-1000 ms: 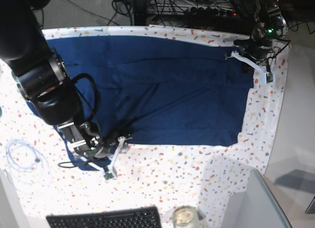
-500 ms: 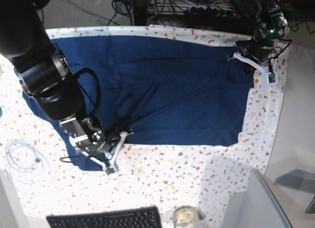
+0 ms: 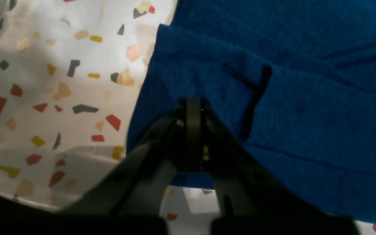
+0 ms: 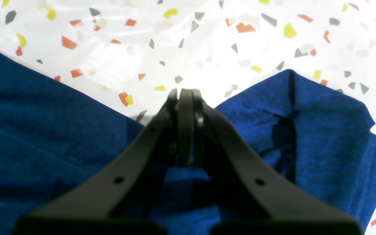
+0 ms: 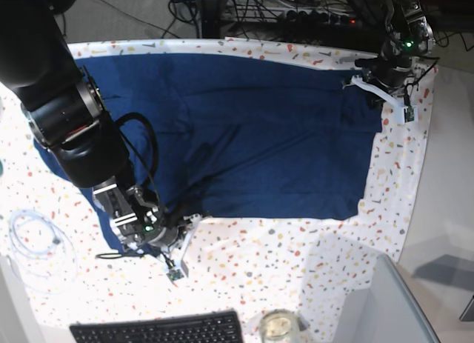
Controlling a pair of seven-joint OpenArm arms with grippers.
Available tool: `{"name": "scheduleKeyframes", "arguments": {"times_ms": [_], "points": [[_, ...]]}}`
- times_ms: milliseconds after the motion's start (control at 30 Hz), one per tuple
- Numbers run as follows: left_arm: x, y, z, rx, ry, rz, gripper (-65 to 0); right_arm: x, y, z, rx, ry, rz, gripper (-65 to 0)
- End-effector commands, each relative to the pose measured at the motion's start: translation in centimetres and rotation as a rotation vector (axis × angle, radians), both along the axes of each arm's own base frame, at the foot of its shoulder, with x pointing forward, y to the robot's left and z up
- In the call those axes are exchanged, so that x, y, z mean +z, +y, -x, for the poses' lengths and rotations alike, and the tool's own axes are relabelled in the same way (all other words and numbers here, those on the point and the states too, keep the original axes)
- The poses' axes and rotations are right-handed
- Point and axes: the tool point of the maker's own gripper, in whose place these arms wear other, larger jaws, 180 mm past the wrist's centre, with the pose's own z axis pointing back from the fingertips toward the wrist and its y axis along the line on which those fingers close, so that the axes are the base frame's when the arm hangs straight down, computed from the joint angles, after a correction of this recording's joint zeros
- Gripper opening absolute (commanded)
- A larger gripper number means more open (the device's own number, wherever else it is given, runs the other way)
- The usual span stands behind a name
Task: Layout the t-shirt on the table in an organized manner, then fold the t-shirt properly
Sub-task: 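Pull the held shirt edge outward with the right gripper to unfold it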
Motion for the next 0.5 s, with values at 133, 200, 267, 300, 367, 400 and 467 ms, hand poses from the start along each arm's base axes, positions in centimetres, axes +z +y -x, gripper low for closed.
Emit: {"name": "scheduleKeyframes", "arguments": {"times_ms": [133,200,267,300,367,400,467], "points": [[0.8,0.4,-0.6,-0.005,-0.033,-0.013,-65.0,1.3,-2.1,-1.9,-0.125,-0.070,0.042,-33.0],[0.8,0.4,-0.6,-0.005,-0.035,-0.013,-65.0,0.8,-3.1,-1.7,-0.171,-0.070,0.072,-23.1],[0.8,0.4,-0.6,-0.005,-0.035,-0.013,-65.0,0.5,-3.1,-1.4,-0.168,-0.062,0.072,-26.4],[0.8,0.4,-0.6,-0.005,-0.035,-0.013,-65.0,0.0,-3.3,-1.1,-0.171,-0.050,0.078,-29.6],[0.8,0.4,-0.6,-0.005,-0.033,-0.013,-65.0,-0.3,-3.5,-0.8,-0.172,-0.045,0.081,-36.0],[0.8,0.4,-0.6,-0.005,-0.033,-0.013,-65.0,-0.5,-3.5,-0.8,-0.169,-0.049,0.077,-38.1],[0.8,0.4,-0.6,-0.005,-0.033,-0.013,-65.0,-1.2,-3.7,-0.3,-0.169,-0.044,0.078,-41.0]]}}
